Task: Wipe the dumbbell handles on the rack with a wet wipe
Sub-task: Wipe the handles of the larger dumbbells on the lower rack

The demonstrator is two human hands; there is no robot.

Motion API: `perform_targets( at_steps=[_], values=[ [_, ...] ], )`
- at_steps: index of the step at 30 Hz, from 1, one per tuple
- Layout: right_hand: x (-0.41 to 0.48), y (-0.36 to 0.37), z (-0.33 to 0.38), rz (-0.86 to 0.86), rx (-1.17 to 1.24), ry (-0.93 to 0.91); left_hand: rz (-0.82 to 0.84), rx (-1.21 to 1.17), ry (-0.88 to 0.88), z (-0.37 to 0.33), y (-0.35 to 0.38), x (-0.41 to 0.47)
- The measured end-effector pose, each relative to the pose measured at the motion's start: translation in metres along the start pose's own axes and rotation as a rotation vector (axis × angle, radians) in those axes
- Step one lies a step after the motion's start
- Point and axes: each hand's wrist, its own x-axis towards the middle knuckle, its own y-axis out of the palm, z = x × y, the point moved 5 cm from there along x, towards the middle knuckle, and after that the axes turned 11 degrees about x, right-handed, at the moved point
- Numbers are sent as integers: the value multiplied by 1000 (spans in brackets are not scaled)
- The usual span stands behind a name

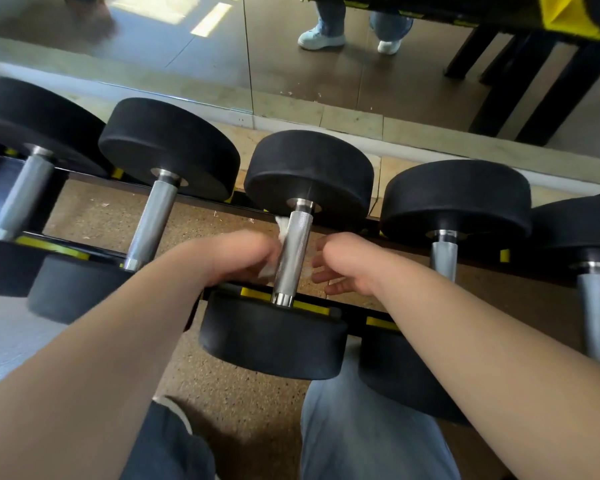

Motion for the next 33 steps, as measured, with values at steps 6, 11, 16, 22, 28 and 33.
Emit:
perform_targets(
  at_steps=[6, 11, 16, 22, 28, 33],
  values=[
    [1, 4, 0, 51, -97, -35, 80, -229, 76, 0, 7, -1],
    [4, 0, 8, -15, 0, -72, 32, -533, 265, -21, -1, 3],
    [2, 1, 8, 3, -48, -67, 212, -176, 49, 0, 9, 0],
    [8, 2, 12, 2, -70, -110, 175, -516, 150, -13, 11, 7],
    [4, -3, 17, -37, -50, -125, 226, -477, 166, -8, 15, 12],
    [4, -3, 15, -24, -112, -125, 276, -349, 91, -4, 21, 13]
  ],
)
